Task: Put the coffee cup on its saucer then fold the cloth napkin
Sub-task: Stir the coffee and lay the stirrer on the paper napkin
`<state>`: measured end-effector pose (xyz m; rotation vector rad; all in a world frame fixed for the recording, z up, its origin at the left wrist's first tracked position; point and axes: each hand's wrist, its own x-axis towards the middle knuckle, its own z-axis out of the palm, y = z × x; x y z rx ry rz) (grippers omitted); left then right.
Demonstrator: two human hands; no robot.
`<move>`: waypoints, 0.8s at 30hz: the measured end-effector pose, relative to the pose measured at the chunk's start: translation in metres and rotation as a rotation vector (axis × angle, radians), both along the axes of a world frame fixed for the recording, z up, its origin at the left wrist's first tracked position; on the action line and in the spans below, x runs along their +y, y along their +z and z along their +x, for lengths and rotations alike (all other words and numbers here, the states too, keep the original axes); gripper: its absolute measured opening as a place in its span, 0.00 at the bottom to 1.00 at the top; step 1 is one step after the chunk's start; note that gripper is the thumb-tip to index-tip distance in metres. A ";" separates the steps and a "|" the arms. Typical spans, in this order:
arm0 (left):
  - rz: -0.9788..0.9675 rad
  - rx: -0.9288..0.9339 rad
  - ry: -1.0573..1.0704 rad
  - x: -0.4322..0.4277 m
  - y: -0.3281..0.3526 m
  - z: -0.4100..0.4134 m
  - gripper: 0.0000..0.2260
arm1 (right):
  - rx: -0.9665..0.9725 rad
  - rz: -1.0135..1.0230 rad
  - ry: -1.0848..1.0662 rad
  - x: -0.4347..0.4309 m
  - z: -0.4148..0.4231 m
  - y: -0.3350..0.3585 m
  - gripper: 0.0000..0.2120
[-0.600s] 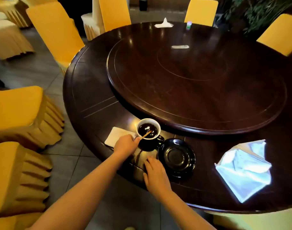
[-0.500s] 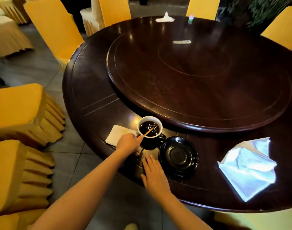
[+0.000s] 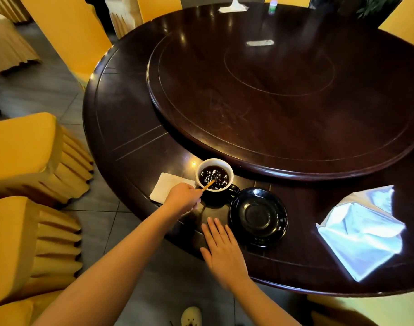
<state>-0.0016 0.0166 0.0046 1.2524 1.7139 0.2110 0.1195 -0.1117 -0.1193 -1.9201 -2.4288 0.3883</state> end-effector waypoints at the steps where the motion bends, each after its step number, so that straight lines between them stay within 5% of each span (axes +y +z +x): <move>1: 0.006 0.027 -0.007 0.001 0.002 -0.004 0.15 | -0.001 -0.003 -0.002 0.000 0.000 0.001 0.26; 16: -0.074 -0.018 0.134 0.001 0.039 -0.064 0.13 | -0.021 -0.033 -0.013 0.000 -0.001 0.006 0.28; 24: 0.291 0.113 -0.044 -0.010 0.036 -0.068 0.13 | -0.020 -0.047 -0.017 0.000 -0.001 0.006 0.28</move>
